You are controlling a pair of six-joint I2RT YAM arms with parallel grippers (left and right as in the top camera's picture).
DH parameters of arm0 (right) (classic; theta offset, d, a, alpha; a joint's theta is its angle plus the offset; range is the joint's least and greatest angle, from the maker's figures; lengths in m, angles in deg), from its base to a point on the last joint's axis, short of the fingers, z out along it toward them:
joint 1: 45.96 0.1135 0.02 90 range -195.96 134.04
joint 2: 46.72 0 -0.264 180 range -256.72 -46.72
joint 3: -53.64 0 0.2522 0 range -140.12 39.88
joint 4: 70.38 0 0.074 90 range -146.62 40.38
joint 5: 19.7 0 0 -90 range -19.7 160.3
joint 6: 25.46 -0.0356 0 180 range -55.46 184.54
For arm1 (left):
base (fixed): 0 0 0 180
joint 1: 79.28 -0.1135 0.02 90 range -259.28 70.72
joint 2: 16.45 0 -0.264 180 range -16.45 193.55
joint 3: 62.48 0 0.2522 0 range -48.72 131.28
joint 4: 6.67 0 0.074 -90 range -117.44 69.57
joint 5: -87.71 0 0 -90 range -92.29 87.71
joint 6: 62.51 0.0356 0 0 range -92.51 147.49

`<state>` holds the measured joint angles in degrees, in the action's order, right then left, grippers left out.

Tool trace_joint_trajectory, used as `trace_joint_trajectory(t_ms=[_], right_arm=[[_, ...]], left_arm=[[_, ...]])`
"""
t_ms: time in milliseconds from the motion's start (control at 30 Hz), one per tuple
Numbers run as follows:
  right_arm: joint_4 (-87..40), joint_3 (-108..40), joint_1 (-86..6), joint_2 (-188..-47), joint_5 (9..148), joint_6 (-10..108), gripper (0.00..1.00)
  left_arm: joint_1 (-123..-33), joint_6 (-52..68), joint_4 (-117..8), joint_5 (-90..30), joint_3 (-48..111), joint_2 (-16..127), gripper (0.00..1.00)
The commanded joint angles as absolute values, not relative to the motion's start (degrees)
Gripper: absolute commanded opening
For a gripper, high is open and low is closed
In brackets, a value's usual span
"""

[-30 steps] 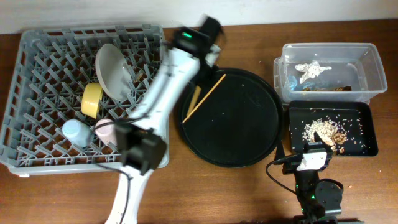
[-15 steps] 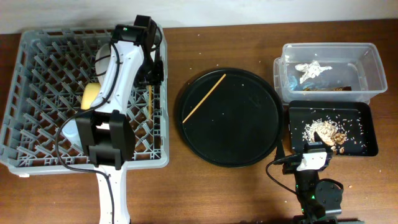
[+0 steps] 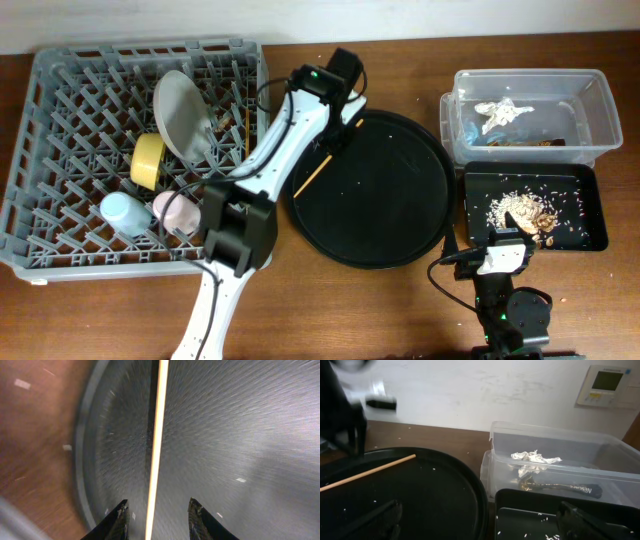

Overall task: Sort waste into correct bins and load items into the dishwasher rack
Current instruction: 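Grasp the second chopstick and place it in the rack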

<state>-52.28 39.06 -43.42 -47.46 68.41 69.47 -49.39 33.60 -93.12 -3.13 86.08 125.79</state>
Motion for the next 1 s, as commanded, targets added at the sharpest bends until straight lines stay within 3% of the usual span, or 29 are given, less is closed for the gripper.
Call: trace_joint_trajectory(t_ms=[0,100,200,433,467,500,533,733,833,900,967], right_arm=[[-52.1,39.6,-43.7,-47.1,68.5,69.7,0.98],[-52.1,39.6,-43.7,-47.1,68.5,69.7,0.98],[-52.1,39.6,-43.7,-47.1,68.5,69.7,0.99],[-52.1,39.6,-43.7,-47.1,68.5,69.7,0.98],[-52.1,39.6,-43.7,-47.1,68.5,69.7,0.99],[-52.1,39.6,-43.7,-47.1,68.5,69.7,0.99],[-52.1,39.6,-43.7,-47.1,68.5,69.7,0.98],[-52.1,39.6,-43.7,-47.1,68.5,69.7,0.98],[-52.1,39.6,-43.7,-47.1,68.5,69.7,0.99],[-52.1,39.6,-43.7,-47.1,68.5,69.7,0.98],[-52.1,39.6,-43.7,-47.1,68.5,69.7,0.98]], left_arm=[[-50.0,35.3,-93.0,-2.1,86.1,129.9,0.36],[-50.0,35.3,-93.1,-2.1,86.1,131.7,0.27],[-49.7,35.3,-94.5,-2.1,86.1,132.7,0.00],[-50.9,30.8,-103.8,-6.3,95.7,128.8,0.00],[-51.3,30.9,-105.5,-6.6,98.9,127.8,0.03],[-51.3,32.0,-106.1,-6.6,100.2,127.4,0.18],[-51.1,33.2,-106.3,-6.2,100.3,127.3,0.24],[-50.9,33.2,-96.4,-5.3,83.9,127.6,0.35],[-50.9,33.2,-91.8,-5.3,77.1,127.6,0.34],[-50.8,33.2,-91.8,-5.3,76.7,127.6,0.25],[-50.8,33.2,-91.9,-5.3,76.7,127.6,0.03]])
